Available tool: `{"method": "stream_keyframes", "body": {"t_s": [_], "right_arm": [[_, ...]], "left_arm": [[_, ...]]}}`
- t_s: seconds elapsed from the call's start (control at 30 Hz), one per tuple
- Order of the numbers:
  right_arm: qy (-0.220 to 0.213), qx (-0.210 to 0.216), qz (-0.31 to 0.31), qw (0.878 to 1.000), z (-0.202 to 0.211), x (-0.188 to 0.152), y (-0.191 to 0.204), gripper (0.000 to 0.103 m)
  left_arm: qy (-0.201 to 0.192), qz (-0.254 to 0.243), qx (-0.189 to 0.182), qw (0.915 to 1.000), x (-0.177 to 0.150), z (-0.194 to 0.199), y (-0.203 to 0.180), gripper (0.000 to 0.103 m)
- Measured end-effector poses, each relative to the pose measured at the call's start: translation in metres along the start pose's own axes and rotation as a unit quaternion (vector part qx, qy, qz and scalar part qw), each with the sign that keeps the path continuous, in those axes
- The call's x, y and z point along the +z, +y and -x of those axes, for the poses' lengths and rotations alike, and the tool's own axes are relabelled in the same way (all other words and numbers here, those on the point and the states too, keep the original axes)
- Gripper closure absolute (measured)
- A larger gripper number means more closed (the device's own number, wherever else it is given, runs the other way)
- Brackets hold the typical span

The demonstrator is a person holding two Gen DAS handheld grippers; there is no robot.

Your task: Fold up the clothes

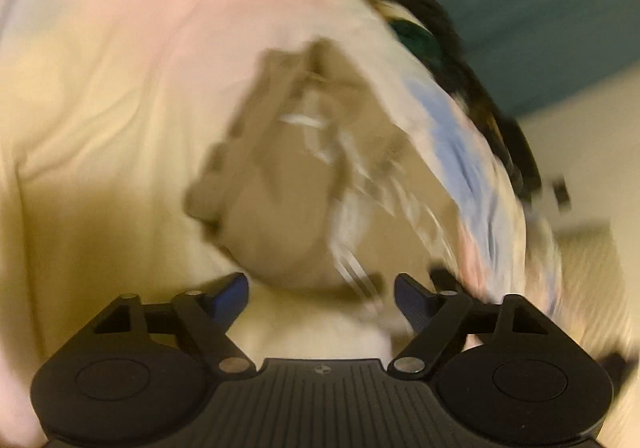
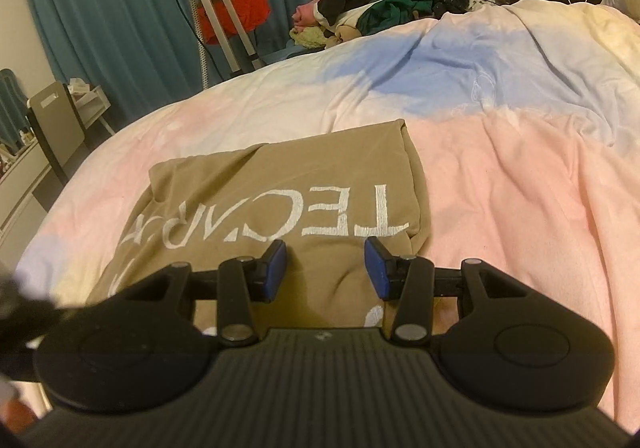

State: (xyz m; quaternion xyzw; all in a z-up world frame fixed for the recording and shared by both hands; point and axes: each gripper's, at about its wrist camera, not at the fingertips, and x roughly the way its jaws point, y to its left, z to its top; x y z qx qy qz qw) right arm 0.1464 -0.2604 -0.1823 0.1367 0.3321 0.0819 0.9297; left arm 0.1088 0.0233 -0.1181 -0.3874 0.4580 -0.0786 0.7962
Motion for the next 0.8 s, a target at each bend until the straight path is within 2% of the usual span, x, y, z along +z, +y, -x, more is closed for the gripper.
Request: {"method": "stream_keyframes", "body": {"t_s": [0.07,0.13,0.3,0.37,0.4,0.43,0.47,0.5,0.6,0.63,0.8], "right_arm": [[-0.001,0.0,-0.001,1.0,0.0,0.0,0.0,0.058],[-0.002,0.0,-0.002,1.0,0.0,-0.001,0.0,0.057],[-0.006,0.012,-0.037,0.999,0.008,0.003,-0.005,0.057],[-0.008,0.031,-0.074,0.997,0.015,0.007,-0.011,0.048],[-0.011,0.053,-0.109,0.993,0.021,0.009,-0.017,0.032],[-0.013,0.077,-0.146,0.986,0.028,0.01,-0.023,0.016],[-0.015,0.108,-0.188,0.976,0.034,0.009,-0.029,0.011],[-0.012,0.141,-0.226,0.964,0.038,0.007,-0.035,0.012],[0.037,0.235,-0.309,0.921,0.036,-0.007,-0.042,0.012],[0.045,0.243,-0.328,0.912,0.032,-0.01,-0.045,0.012],[0.053,0.222,-0.399,0.888,0.009,-0.026,-0.059,0.011]], "left_arm": [[-0.01,0.05,-0.014,0.9986,0.01,-0.009,0.013,0.034],[-0.02,0.07,-0.024,0.9971,0.015,-0.012,0.017,0.04],[-0.041,0.057,-0.03,0.997,0.012,-0.009,0.013,0.063],[-0.05,0.053,-0.042,0.9965,0.012,-0.007,0.012,0.072],[-0.055,0.05,-0.049,0.9961,0.012,-0.005,0.01,0.074],[-0.059,0.048,-0.055,0.9956,0.011,-0.003,0.009,0.076],[-0.064,0.044,-0.063,0.995,0.011,-0.002,0.007,0.077],[-0.069,0.042,-0.069,0.9944,0.012,0.001,0.005,0.078],[-0.081,0.037,-0.086,0.9924,0.01,0.006,0.003,0.079],[-0.084,0.036,-0.09,0.9917,0.01,0.008,0.003,0.079],[-0.092,0.043,-0.099,0.9899,0.006,0.013,0.006,0.079]]}}
